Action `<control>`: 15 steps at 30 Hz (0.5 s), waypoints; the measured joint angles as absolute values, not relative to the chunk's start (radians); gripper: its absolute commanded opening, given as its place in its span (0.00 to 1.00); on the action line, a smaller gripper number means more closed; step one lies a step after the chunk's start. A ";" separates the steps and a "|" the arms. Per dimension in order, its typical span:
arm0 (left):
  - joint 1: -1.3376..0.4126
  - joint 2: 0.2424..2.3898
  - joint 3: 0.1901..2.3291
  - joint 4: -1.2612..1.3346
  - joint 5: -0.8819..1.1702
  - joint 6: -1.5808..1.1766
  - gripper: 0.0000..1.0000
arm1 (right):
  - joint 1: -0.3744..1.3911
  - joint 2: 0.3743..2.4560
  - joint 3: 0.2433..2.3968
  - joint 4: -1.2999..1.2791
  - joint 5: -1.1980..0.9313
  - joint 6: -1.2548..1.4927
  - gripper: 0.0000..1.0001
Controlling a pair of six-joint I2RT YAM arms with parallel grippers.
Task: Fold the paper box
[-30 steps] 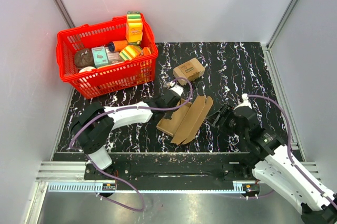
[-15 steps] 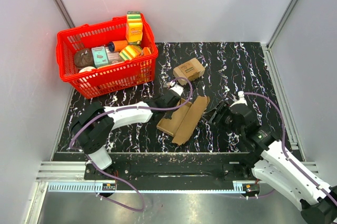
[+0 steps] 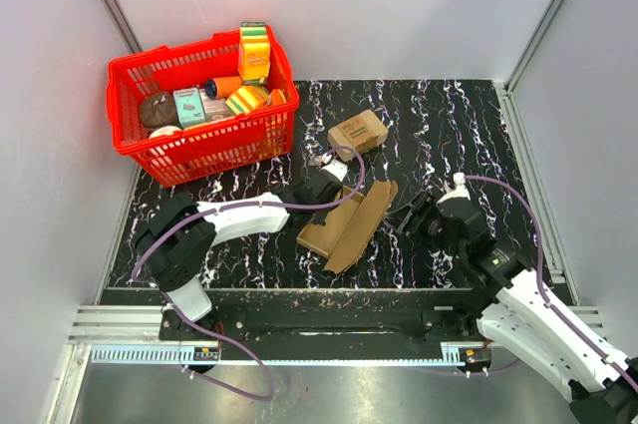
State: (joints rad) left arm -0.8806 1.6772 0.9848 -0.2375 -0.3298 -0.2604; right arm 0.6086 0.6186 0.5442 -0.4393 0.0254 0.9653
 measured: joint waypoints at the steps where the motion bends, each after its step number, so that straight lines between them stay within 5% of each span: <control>1: -0.881 1.677 0.985 -0.237 -0.330 -0.260 0.00 | 0.609 0.621 0.544 -0.439 0.025 0.965 0.66; 15: -0.881 1.677 0.977 -0.230 -0.330 -0.263 0.00 | 0.609 0.559 0.557 -0.470 0.025 0.973 0.65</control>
State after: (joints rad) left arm -0.8806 1.6772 0.9768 -0.2302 -0.3298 -0.2630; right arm 0.6086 0.5594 0.5571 -0.4702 0.0246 0.9733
